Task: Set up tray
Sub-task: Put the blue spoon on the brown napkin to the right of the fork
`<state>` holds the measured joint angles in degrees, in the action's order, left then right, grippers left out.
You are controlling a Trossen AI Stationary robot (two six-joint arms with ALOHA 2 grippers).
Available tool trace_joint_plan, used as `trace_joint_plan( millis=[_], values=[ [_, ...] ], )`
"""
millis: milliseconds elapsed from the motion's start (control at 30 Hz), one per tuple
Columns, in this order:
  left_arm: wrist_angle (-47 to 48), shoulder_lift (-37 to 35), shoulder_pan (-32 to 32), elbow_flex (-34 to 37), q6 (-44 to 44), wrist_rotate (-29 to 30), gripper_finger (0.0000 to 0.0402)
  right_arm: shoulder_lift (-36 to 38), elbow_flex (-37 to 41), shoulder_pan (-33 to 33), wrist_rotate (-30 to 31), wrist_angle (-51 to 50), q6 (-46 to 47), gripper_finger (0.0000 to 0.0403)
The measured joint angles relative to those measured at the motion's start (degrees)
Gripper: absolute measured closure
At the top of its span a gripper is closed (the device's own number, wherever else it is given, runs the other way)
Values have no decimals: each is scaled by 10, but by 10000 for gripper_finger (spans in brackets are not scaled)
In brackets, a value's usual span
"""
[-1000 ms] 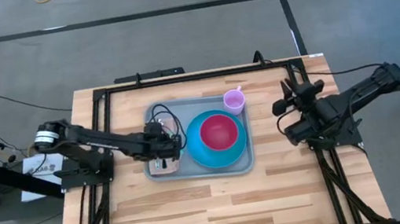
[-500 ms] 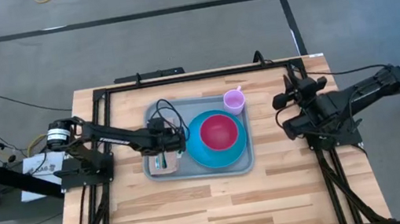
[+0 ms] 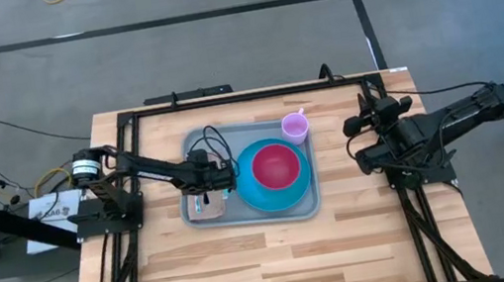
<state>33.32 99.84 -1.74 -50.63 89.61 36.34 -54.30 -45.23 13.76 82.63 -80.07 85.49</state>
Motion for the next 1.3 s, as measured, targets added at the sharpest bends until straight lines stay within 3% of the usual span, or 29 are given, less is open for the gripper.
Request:
trace_joint_plan(
  millis=[800,1300],
  values=[
    [55,6,3,-41,22,-33,340,0,0,0,0,0,-5,336],
    [46,6,1,-25,26,-9,340,0,0,0,-1,0,-5,336]
  ],
)
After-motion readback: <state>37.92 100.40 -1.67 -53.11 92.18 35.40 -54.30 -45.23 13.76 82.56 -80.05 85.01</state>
